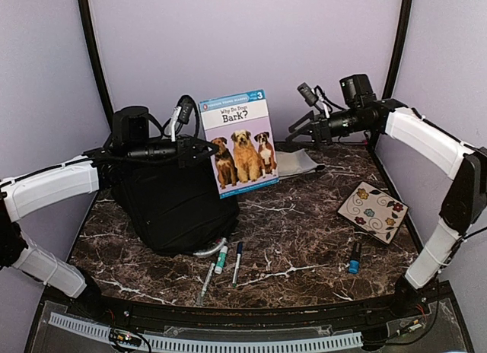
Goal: Pack the student bag
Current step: Pass from the left arm to the right
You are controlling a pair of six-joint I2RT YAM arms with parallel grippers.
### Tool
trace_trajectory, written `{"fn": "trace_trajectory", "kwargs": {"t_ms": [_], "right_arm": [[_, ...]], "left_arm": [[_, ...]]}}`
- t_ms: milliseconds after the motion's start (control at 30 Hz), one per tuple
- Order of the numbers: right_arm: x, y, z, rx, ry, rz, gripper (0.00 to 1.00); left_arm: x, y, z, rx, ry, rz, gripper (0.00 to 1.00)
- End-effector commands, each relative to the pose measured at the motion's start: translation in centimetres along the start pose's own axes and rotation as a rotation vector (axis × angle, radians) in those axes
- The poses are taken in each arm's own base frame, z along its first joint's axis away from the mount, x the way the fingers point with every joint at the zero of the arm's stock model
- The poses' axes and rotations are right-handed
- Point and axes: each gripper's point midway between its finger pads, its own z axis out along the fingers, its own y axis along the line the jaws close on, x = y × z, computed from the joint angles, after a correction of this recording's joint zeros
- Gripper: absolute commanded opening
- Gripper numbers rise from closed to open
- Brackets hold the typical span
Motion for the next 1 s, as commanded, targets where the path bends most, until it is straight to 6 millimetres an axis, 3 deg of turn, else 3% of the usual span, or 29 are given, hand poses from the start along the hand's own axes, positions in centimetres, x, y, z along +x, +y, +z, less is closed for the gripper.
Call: {"fn": "trace_trajectory", "kwargs": {"t_ms": [0, 233, 433, 600, 967], "right_arm": [[-0.6, 2.9, 2.9, -0.156, -0.010, -0.006, 1.00], [0.7, 4.6, 5.9, -0.254, 0.010, 0.037, 0.95], [0.3, 7.0, 6.1, -0.356, -0.008, 0.071, 0.81], [0.1, 7.4, 6.4, -0.373, -0.010, 0.117, 0.58], [0.3, 6.4, 6.6, -0.305, -0.021, 0.154, 0.24]], "left_arm": [[-2.5, -3.2, -1.2, 0.233, -0.060, 0.027, 0.00], [-3.1, -2.6, -1.6, 0.302, -0.094, -0.052, 0.00], [-3.2, -1.9, -1.3, 0.268, -0.104, -0.070, 0.00], [-3.0, -0.9, -1.3, 0.210, -0.117, -0.080, 0.00], [-2.7, 0.5, -1.3, 0.132, -0.126, -0.105, 0.00]]}}
